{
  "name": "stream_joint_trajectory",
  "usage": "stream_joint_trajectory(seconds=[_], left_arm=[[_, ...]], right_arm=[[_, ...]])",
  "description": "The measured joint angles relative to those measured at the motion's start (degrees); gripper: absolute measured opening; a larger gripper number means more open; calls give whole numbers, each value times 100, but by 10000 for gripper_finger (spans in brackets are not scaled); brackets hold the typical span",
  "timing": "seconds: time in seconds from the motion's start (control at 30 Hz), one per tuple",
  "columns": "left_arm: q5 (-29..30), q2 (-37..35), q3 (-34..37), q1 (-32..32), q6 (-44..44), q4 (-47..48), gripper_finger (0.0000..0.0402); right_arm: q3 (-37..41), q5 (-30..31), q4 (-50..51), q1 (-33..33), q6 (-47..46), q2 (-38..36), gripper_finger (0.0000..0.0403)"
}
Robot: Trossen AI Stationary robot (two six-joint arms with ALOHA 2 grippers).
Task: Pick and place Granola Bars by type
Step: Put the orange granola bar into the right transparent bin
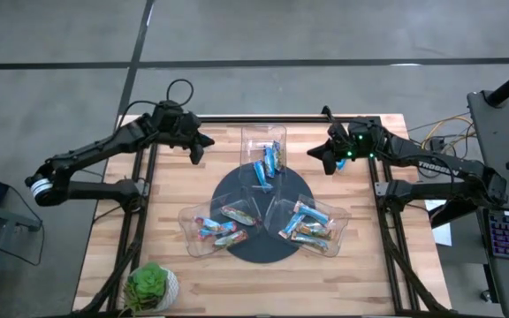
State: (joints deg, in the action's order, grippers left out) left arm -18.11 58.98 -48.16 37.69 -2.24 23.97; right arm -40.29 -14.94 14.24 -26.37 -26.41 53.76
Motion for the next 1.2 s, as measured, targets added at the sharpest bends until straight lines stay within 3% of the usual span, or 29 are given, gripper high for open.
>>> stream_joint_trajectory(seconds=[1.07, 1.2], left_arm=[[0, 2, 0, 7, 26, 0, 0], [0, 2, 0, 7, 26, 0, 0]], right_arm=[[-52, -6, 46, 0, -677, -13, 8], [-52, 200, 57, 0, -932, -13, 8]])
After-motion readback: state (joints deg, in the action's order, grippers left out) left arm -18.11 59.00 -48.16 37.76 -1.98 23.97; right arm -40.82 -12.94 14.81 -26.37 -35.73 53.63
